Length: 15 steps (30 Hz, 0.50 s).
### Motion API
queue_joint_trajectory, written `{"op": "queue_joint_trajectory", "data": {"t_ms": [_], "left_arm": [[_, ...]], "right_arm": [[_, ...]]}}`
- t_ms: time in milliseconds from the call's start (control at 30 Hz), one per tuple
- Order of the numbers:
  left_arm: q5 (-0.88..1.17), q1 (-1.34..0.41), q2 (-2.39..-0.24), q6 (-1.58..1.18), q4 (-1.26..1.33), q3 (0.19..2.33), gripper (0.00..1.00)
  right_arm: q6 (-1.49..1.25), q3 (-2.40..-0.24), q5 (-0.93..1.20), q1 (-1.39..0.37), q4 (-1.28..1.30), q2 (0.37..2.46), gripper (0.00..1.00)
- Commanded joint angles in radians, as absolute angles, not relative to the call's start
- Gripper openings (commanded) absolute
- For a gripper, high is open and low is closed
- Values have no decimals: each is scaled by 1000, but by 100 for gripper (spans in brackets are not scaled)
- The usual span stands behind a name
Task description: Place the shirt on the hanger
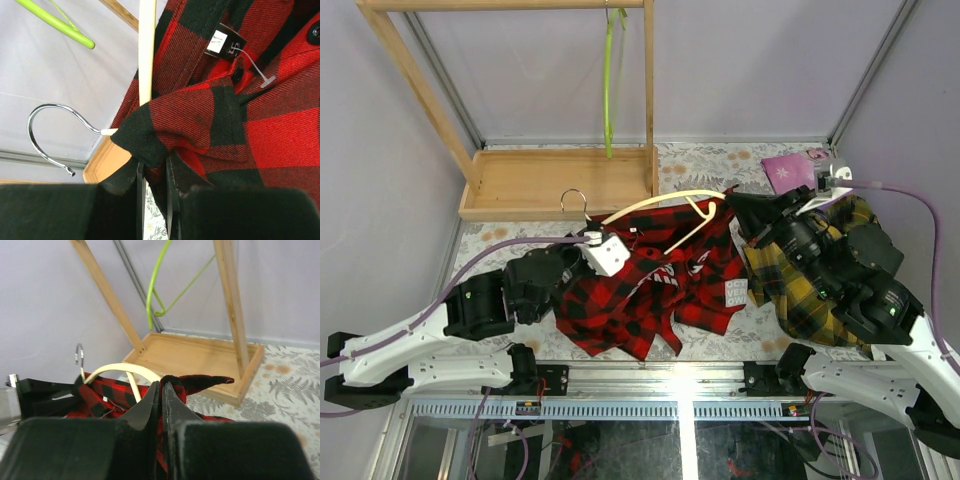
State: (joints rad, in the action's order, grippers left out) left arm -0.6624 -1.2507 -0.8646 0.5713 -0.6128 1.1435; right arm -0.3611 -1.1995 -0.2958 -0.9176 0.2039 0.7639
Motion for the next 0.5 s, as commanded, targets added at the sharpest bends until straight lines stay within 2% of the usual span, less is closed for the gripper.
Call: {"op": "queue_joint_trajectory", "data": {"t_ms": [0, 133, 200, 233, 333, 467], "left_arm": [[-351, -1317, -895, 646, -596, 1118, 0], [-364, -1317, -823, 632, -601, 1133, 0], [-354, -1318, -788, 629, -612, 1141, 0], [-341, -1317, -773, 629, -623, 1146, 0], [-283, -1317, -740, 629, -676, 1158, 0], [-209, -1317, -720, 622, -735, 1153, 0]], "right_arm": [[-460, -1229, -41, -978, 28, 775, 0], [-448, -1218, -171, -977, 217, 728, 0], [-438, -1221, -212, -977, 328, 717, 14], [-429, -1223, -221, -977, 383, 712, 25], [-401, -1223, -221, -978, 495, 680, 49], [-333, -1263, -173, -977, 565, 626, 67]]}}
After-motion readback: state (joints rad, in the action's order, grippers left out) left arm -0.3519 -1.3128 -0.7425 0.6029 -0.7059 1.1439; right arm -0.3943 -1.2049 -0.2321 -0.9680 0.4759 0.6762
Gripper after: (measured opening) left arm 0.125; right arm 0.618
